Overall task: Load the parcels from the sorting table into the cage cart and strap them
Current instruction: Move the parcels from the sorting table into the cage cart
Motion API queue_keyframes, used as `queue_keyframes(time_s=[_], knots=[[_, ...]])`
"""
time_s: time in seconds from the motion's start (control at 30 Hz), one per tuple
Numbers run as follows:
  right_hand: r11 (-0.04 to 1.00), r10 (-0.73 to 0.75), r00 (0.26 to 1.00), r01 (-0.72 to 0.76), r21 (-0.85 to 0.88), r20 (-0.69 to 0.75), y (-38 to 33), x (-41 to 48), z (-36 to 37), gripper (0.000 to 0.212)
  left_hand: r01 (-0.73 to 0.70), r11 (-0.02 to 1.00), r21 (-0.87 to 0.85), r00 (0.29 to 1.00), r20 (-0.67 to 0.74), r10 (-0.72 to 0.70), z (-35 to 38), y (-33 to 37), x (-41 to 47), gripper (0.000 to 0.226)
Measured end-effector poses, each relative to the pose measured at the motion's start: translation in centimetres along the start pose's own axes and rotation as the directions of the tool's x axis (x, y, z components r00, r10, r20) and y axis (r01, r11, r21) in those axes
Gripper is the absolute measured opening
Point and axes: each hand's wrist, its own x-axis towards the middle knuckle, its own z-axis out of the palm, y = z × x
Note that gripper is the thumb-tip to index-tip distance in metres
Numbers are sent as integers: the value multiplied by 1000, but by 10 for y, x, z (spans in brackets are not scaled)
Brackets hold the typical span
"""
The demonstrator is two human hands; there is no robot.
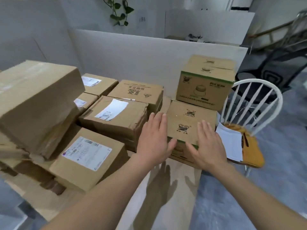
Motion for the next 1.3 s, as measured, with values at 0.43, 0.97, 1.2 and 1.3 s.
queue_keyframes(time_s=[0.43, 0.97, 1.2, 1.3], knots=[[944, 215, 966, -243, 222, 143, 53, 34, 67, 77, 154, 986, -64, 955, 265, -132, 111, -14, 63, 55], [925, 256, 945, -301, 232, 205, -3, -80, 40, 75, 252, 963, -93, 939, 262, -221, 69, -8, -65, 56], [955, 228, 936, -269, 127, 266, -79, -208, 8, 51, 258, 961, -102, 928, 301, -217, 28, -32, -194, 54], [974, 215, 929, -228, 8, 301, -109, -257, -3, 47, 250, 965, -80, 923, 319, -213, 12, -47, -241, 58]])
